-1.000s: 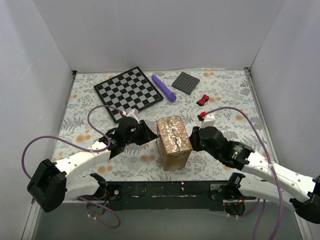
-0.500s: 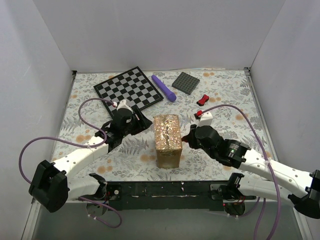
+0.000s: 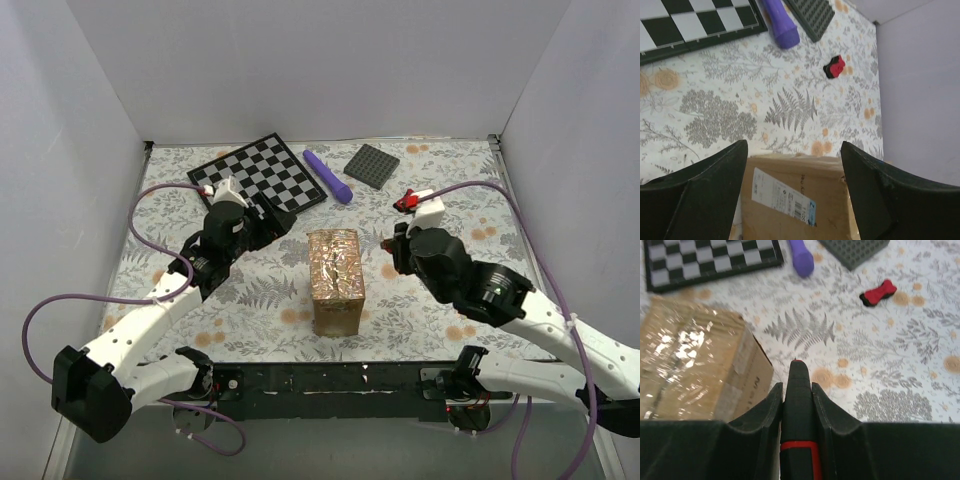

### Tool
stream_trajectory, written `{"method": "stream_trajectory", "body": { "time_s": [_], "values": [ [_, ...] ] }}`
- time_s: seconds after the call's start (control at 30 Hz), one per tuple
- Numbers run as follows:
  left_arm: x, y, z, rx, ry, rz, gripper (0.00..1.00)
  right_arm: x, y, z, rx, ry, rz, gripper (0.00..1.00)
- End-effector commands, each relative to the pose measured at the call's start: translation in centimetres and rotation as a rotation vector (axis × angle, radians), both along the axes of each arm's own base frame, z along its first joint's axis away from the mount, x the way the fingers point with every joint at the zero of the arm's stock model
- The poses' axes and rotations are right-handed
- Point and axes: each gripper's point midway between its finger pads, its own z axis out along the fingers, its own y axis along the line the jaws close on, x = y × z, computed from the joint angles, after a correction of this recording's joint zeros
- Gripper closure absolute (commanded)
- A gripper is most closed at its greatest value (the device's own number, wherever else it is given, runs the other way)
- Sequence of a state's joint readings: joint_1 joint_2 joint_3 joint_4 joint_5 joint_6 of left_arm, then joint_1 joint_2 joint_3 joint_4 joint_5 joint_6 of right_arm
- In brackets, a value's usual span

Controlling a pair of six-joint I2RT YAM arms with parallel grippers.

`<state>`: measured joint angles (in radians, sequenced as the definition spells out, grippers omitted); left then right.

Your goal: Unpack the express box

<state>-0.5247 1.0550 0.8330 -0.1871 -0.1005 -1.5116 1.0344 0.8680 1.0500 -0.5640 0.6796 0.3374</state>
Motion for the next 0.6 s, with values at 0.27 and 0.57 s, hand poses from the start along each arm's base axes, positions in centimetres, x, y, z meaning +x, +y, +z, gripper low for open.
{"method": "stream_trajectory", "body": {
  "time_s": [0.27,0.57],
  "values": [
    [-7.4,-4.0,-7.2,-0.029,0.214,-0.355,0.41,-2.4,1.7,-11.1,-0.158,0.248,0.093,0.99],
    [-7.7,-5.5,-8.4,-0.02,0.232,-0.383,0.59,-0.3,5.8,-12.5,-0.068,0.22,0.084,0.99]
  ]
}}
